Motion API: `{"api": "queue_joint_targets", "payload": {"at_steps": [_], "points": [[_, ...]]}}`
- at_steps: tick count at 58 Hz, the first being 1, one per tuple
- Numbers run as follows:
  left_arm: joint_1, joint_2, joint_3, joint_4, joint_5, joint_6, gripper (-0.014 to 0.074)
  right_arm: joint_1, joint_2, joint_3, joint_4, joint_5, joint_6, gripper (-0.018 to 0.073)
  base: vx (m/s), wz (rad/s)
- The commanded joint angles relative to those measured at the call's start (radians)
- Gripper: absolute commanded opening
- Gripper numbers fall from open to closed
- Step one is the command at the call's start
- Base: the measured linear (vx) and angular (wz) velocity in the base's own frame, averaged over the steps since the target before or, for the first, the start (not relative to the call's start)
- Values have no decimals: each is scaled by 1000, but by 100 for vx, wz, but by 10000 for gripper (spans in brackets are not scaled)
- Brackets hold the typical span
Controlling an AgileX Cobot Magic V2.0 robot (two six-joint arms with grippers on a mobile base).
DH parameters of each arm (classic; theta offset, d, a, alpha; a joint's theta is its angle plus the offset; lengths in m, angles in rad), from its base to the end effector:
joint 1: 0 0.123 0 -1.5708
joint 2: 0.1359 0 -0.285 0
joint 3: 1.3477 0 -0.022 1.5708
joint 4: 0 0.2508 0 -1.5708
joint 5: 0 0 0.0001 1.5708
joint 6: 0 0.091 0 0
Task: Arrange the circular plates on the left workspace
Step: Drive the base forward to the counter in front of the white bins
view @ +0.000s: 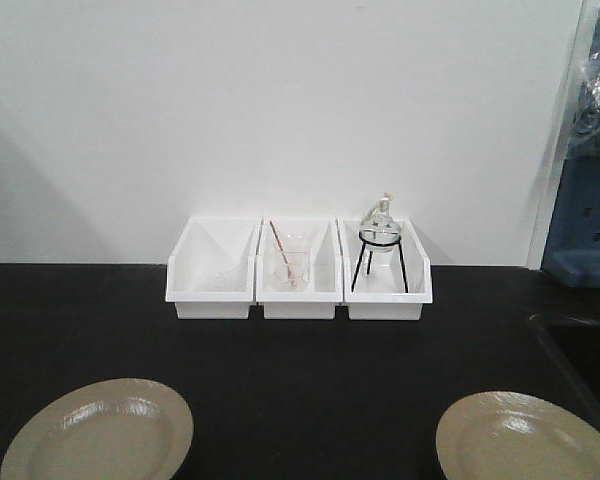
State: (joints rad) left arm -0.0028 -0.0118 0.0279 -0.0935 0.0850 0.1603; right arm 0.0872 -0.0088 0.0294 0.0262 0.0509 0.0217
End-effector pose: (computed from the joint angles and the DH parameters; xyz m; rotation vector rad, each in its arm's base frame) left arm 0.0568 -0.0009 0.1967 0.0616 1.5833 0.0440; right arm 0.0568 0.0051 0.1991 -0.0317 1.5558 0.1077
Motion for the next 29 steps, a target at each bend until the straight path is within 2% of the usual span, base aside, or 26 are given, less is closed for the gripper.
{"api": "queue_joint_targets", "payload": {"at_steps": [1, 29], "points": [[-6, -14, 12, -1, -85, -6, 3, -2, -17, 7, -13, -76, -1, 0, 27, -5], [-6, -14, 12, -1, -85, -6, 3, -2, -17, 7, -13, -76, -1, 0, 16, -6]]}}
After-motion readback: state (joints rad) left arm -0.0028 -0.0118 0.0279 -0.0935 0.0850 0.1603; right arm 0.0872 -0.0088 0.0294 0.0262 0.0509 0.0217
